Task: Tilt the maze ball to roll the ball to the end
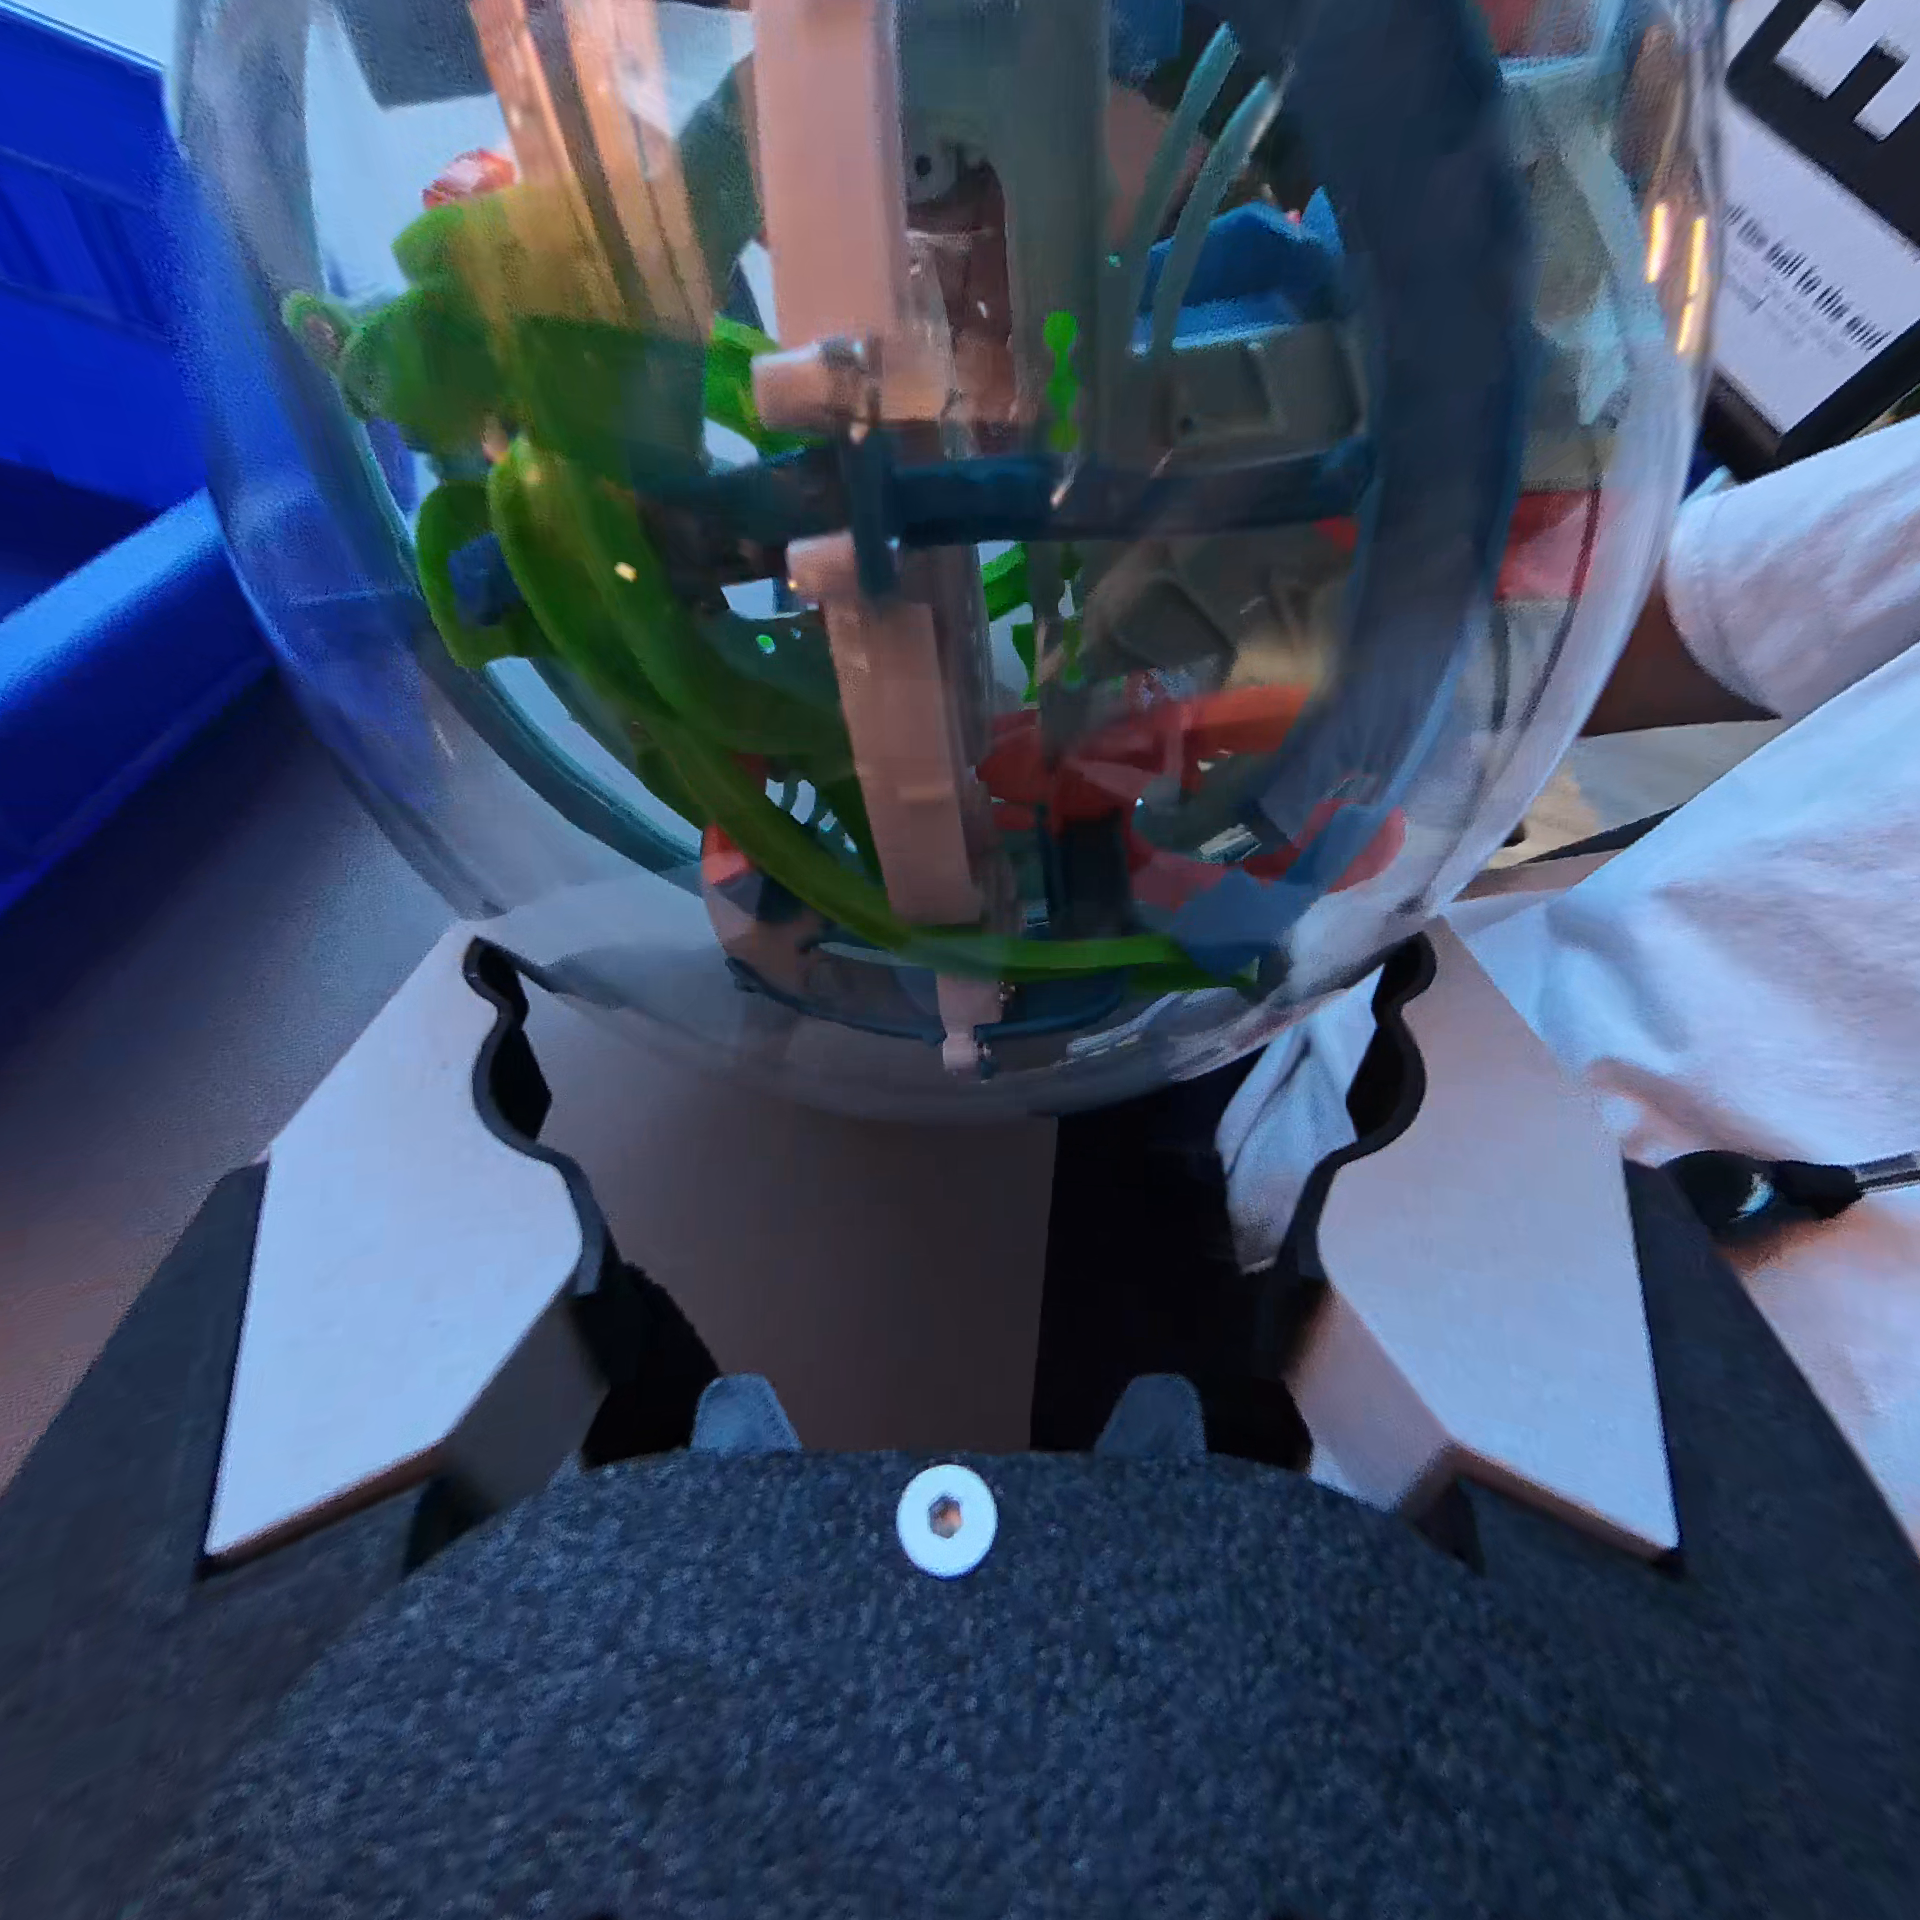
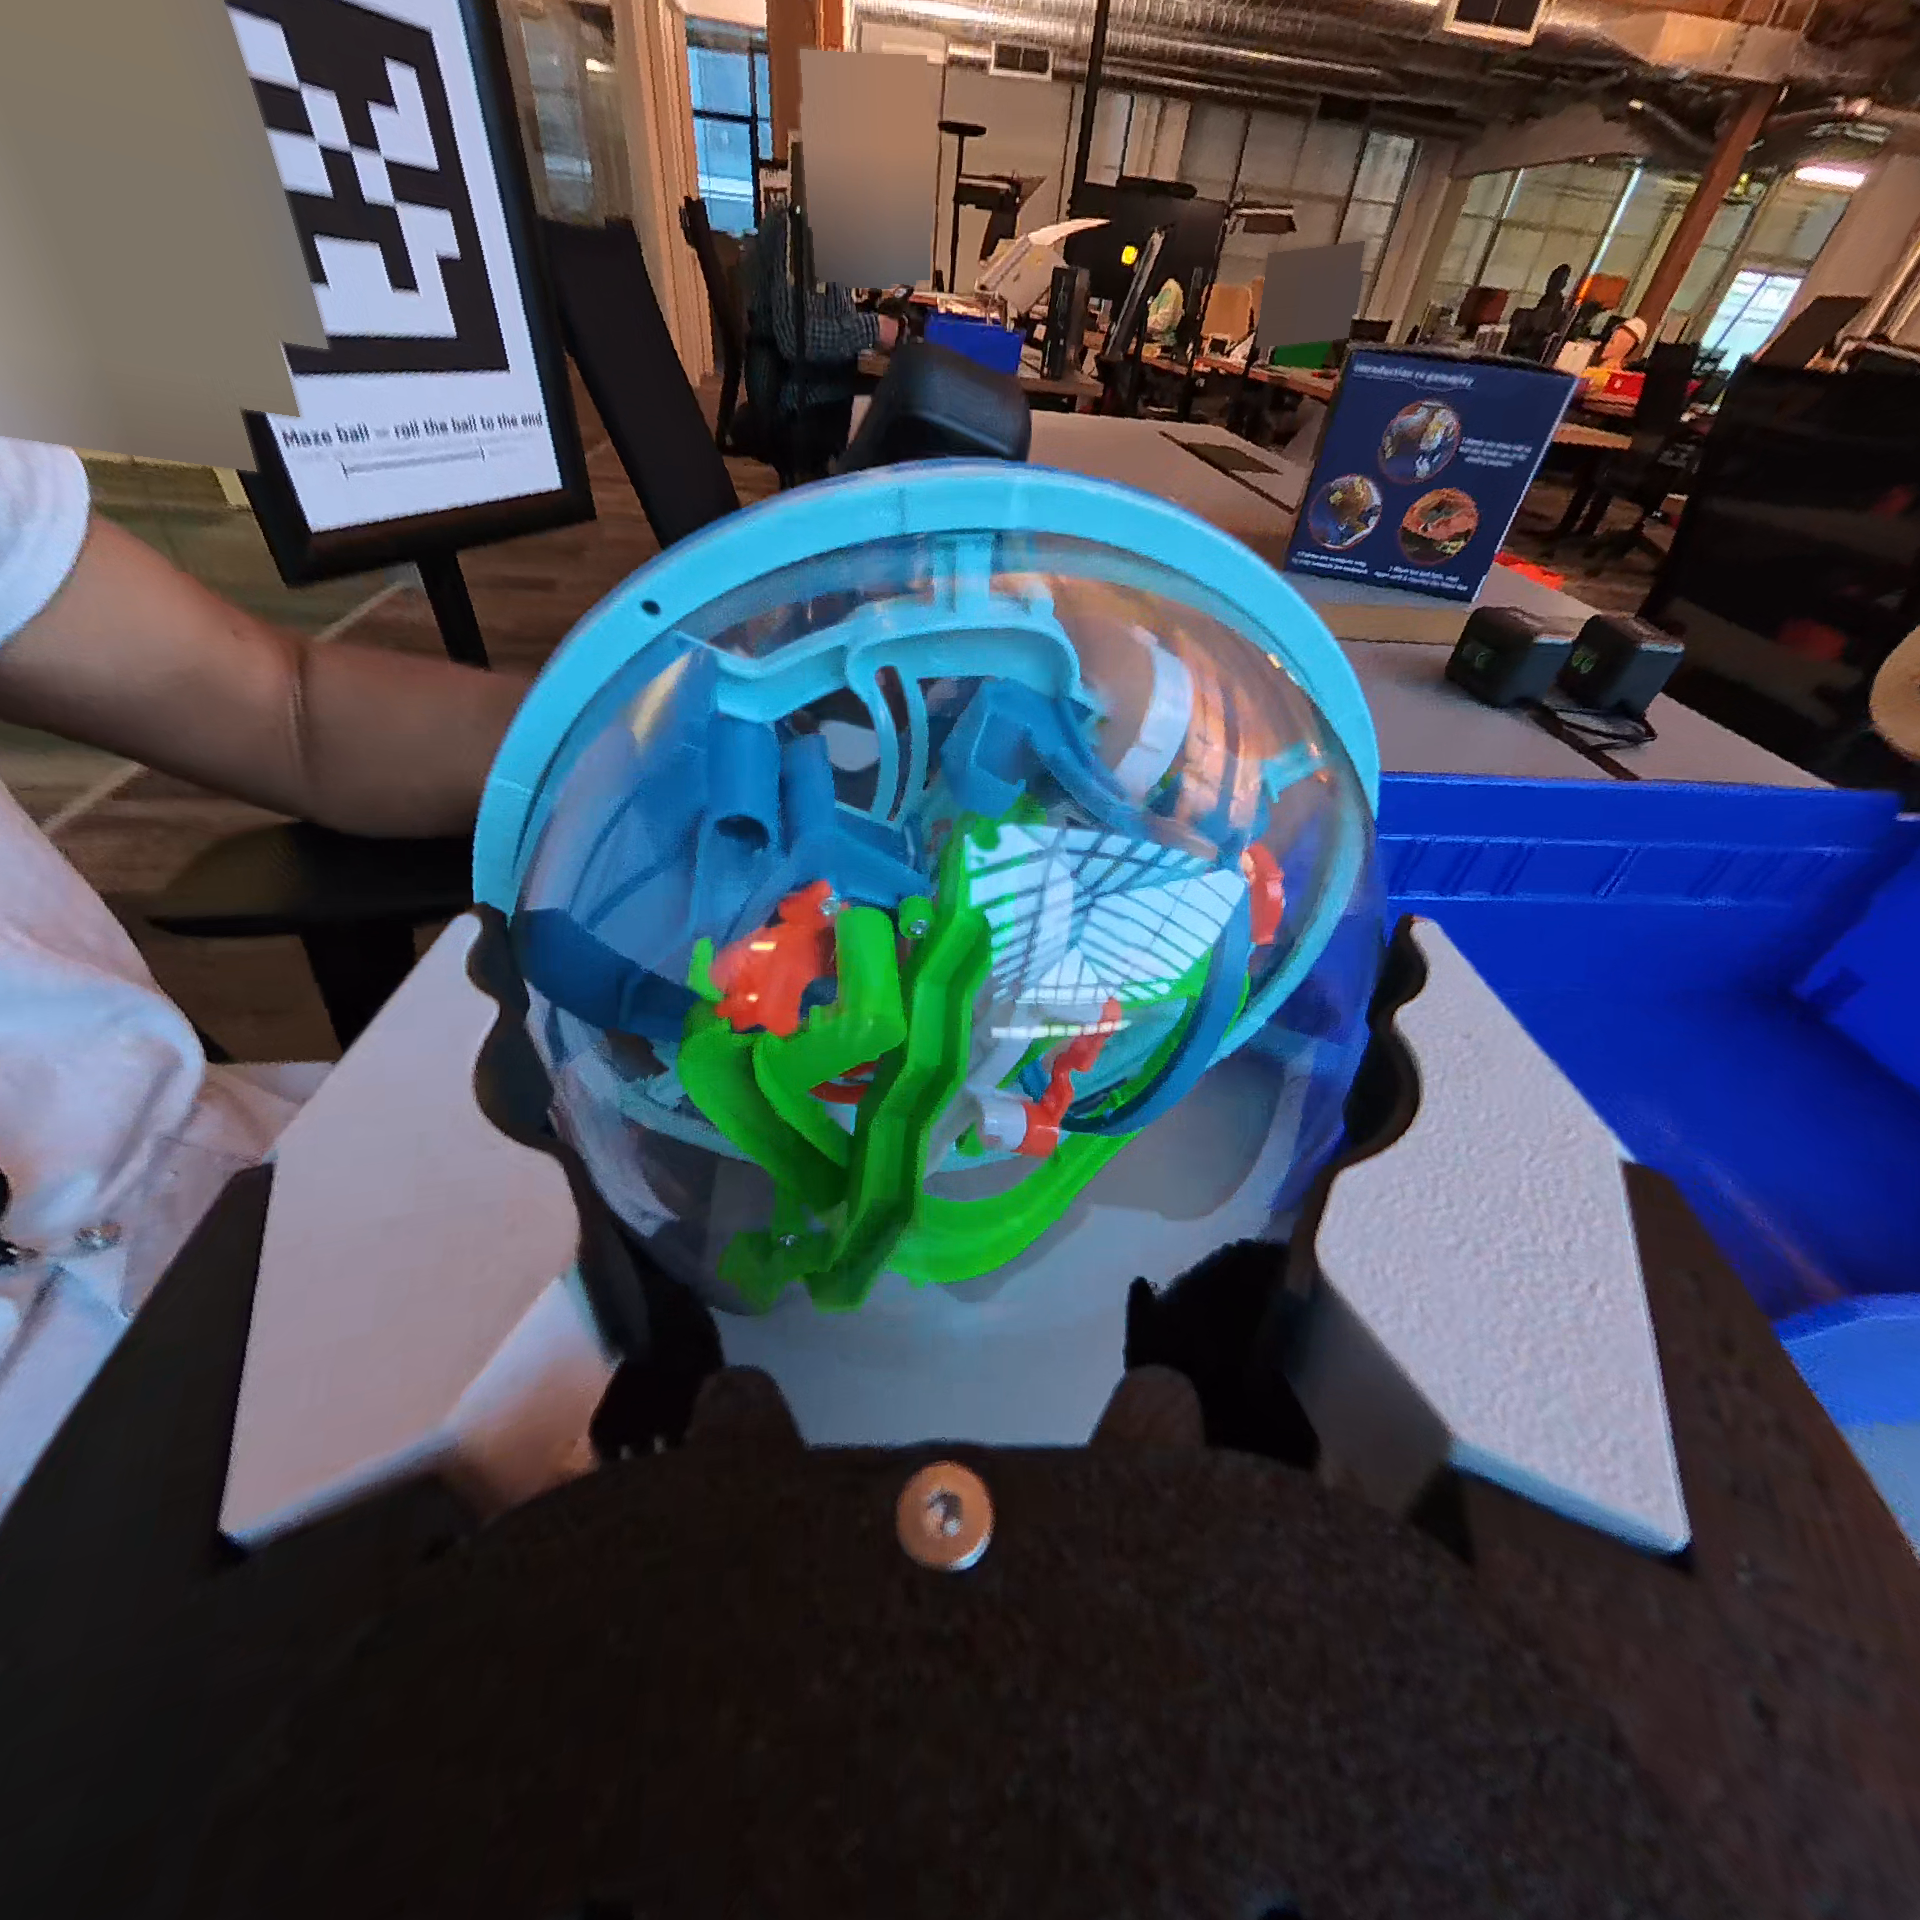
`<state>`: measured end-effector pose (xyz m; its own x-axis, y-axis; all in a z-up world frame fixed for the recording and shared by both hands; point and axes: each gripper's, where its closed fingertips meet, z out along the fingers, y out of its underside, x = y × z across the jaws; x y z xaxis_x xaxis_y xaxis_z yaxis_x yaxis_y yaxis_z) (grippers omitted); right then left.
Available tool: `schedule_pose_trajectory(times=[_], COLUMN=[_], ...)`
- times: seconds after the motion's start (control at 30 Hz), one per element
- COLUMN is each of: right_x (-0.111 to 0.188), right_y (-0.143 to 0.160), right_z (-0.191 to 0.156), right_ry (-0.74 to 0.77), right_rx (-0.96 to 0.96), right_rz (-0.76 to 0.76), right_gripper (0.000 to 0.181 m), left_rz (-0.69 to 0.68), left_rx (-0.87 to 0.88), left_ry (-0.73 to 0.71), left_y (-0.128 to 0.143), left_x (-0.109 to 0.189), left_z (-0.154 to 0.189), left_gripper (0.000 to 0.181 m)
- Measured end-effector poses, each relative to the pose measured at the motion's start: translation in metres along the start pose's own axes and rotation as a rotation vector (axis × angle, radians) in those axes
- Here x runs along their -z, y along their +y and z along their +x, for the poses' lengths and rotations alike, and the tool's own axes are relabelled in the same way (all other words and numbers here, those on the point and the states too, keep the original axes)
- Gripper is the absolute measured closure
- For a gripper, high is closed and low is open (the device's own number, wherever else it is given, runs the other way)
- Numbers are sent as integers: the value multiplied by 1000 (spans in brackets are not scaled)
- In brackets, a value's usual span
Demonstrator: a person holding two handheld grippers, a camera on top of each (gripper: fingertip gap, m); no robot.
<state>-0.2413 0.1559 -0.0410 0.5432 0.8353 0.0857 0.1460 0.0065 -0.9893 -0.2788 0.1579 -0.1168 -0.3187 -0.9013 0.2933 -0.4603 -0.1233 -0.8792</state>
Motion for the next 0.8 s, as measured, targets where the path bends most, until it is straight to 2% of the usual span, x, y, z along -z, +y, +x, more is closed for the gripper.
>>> schedule_pose_trajectory(times=[0.27, 0.33, 0.43, 0.5, 0.57, 0.8], right_x=[1, 2, 2, 2, 2, -1], right_y=[17, 17, 18, 19, 19, 23], right_z=[7, 10, 16, 20, 24, 36], right_ry=[-27, -29, -39, -53, -79, -199], right_rx=[-151, -175, -231, -268, -287, -394], right_rz=[-64, -36, -29, -30, -26, -37], right_gripper=[27, 28, 28, 28, 28, 27], left_rz=[-51, -47, -99, -148, -183, -29], left_rx=[140, 152, 90, 24, -9, -114], left_ry=[69, 65, 5, -39, -76, -189], left_y=[15, 15, 23, 30, 34, -5], left_x=[-13, -14, -18, -21, -20, 13], left_z=[1, 0, -5, -7, -10, -31], left_gripper=[26, 26, 29, 24, 25, 22])
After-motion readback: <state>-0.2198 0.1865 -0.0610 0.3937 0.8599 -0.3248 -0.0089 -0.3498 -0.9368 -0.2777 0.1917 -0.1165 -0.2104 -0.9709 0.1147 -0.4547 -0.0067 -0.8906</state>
